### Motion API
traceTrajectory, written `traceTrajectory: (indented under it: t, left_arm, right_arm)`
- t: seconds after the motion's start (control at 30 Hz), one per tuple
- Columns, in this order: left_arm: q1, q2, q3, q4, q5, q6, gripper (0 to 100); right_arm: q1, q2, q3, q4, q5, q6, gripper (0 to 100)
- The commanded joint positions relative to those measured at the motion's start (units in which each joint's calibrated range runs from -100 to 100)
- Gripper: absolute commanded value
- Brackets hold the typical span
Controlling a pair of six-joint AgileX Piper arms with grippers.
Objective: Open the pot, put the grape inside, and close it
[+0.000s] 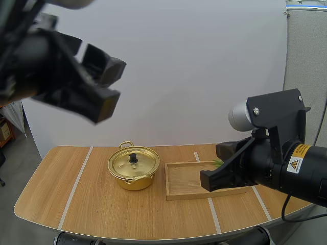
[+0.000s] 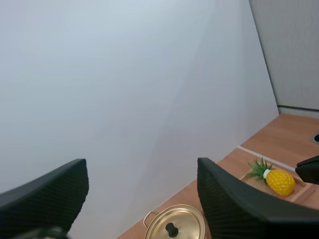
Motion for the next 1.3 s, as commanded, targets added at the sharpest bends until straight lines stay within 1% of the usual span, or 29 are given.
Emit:
traceTrajectory:
  t: [0.0, 0.1, 0.23, 0.27, 0.33, 0.37, 0.43, 0.5, 0.53, 0.63, 0.7, 0.87, 0.9, 0.97, 1.0, 1.03, 1.13, 1.17, 1.2, 1.27]
  left_arm:
    - [-0.07, -5.3, 0.1, 1.5, 0.0, -1.7, 100]
    - [-0.07, -9.5, 2.2, 2.5, 0.0, -2.6, 100]
    - [-0.07, -15.3, 8.4, 4.0, 0.0, -3.7, 100]
    - [-0.07, -15.3, 10.3, 4.2, 0.0, -3.7, 95]
    - [-0.07, -15.3, 13.3, 4.3, 0.0, -4.6, 78]
    - [-0.07, -15.3, 14.6, 4.8, 0.0, -5.2, 66]
    - [-0.07, -15.3, 16.9, 5.5, 0.0, -5.3, 38]
    - [-0.07, -15.3, 19.1, 5.5, 0.0, -5.3, 6]
    - [-0.07, -15.3, 20.3, 5.5, 0.0, -5.3, 0]
    - [-0.07, -15.3, 24.3, 5.8, -1.4, -5.2, 0]
    - [-0.07, -15.3, 28.0, 6.0, -9.4, -5.2, 0]
    - [-0.07, -15.3, 38.9, 6.2, -35.0, -5.6, 0]
    - [-0.07, -15.3, 40.3, 6.2, -38.3, -5.6, 0]
    - [-0.07, -15.3, 45.1, 6.2, -51.9, -5.6, 0]
    - [-0.07, -15.3, 49.2, 6.7, -61.3, -5.6, 0]
    - [-0.07, -15.3, 52.3, 7.1, -67.9, -5.6, 0]
    - [-0.07, -15.3, 59.6, 7.3, -81.4, -5.6, 0]
    - [-0.07, -15.3, 61.9, 7.3, -85.1, -5.6, 0]
    - [-0.07, -15.3, 66.5, 7.3, -91.4, -5.6, 0]
    - [-0.07, -15.3, 70.6, 7.3, -97.6, -5.6, 0]
  right_arm:
    - [-1.2, -0.4, -1.3, 1.2, -1.8, -0.6, 0]
    - [-1.7, -0.4, -1.3, 2.6, -1.8, -0.6, 0]
    - [-2.4, -0.4, -1.3, 4.2, -1.8, -0.6, 0]
    - [-2.6, -0.4, -1.3, 4.5, -2.0, -0.6, 0]
    - [-3.0, -0.4, -1.3, 4.7, -3.3, -0.6, 0]
    - [-3.1, -0.4, -1.3, 4.7, -4.4, -0.6, 0]
    - [-3.1, -0.4, -1.3, 4.6, -7.2, -0.6, 0]
    - [-3.1, -0.4, -1.3, 4.6, -10.7, -0.6, 0]
    - [-3.1, -0.4, -1.1, 4.4, -13.1, -0.6, 0]
    - [-3.1, -0.4, 0.8, 3.8, -20.7, -0.6, 0]
    - [-3.1, -0.4, 3.3, 3.1, -26.5, -0.6, 0]
    - [-3.1, -0.4, 13.0, -0.5, -42.7, -0.6, 0]
    - [-3.1, -0.4, 14.3, -1.2, -45.1, -0.6, 0]
    - [-3.1, -0.4, 18.1, -2.4, -51.8, -0.6, 0]
    - [-3.1, -0.4, 19.4, -2.6, -53.4, -0.6, 0]
    - [-3.1, -0.4, 21.3, -2.9, -55.7, -0.6, 0]
    - [-3.1, -0.4, 25.6, -3.0, -60.7, -0.6, 0]
    - [-3.1, -0.4, 28.1, -3.2, -64.0, -0.6, 0]
    - [-3.1, -0.4, 29.2, -3.2, -65.6, -0.6, 0]
    - [-3.1, -0.4, 32.9, -3.2, -70.9, -0.6, 0]
